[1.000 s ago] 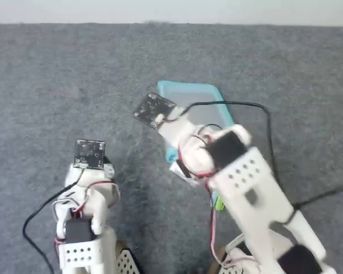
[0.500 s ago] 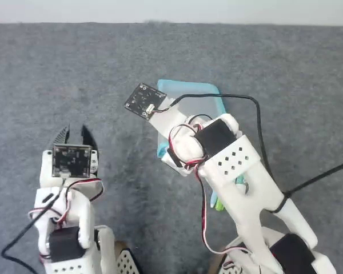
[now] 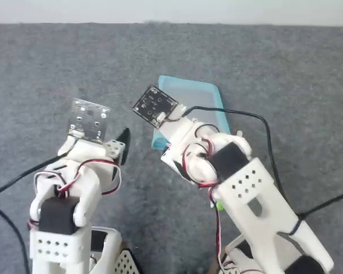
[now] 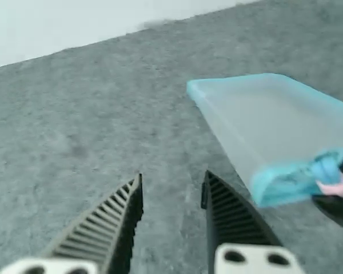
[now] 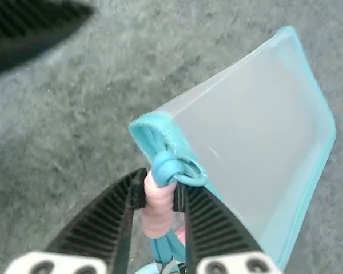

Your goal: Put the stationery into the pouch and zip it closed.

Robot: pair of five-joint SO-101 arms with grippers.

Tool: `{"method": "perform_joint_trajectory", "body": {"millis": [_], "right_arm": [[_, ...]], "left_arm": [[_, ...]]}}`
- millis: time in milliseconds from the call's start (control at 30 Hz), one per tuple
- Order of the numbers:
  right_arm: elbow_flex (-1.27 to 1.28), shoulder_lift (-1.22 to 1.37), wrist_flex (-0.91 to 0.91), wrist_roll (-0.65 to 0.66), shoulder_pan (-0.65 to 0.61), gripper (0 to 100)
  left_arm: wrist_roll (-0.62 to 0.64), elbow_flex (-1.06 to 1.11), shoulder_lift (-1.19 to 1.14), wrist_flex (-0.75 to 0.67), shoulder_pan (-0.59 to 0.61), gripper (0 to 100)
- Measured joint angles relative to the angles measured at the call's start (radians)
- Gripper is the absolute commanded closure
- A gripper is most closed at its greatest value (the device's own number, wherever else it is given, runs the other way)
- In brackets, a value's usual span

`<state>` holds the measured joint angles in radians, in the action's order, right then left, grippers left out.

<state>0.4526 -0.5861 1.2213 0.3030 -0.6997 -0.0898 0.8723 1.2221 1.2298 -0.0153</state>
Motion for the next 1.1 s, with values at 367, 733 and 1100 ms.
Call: {"method": "perform_joint_trajectory", "body": {"millis": [367, 733, 1100], "right_arm": [[0.005, -0.091, 0.046, 0.000, -0.051, 99.2], [0.005, -0.112, 0.055, 0.000, -0.051, 99.2], [0.005, -0.110, 0.055, 0.000, -0.051, 99.2]], "left_arm": [[-0.025, 0.132, -0.002, -0.048, -0.037, 77], [-0.017, 0.178, -0.002, -0.120, -0.064, 73], [0.005, 0.169, -0.002, -0.103, -0.144, 73]]}}
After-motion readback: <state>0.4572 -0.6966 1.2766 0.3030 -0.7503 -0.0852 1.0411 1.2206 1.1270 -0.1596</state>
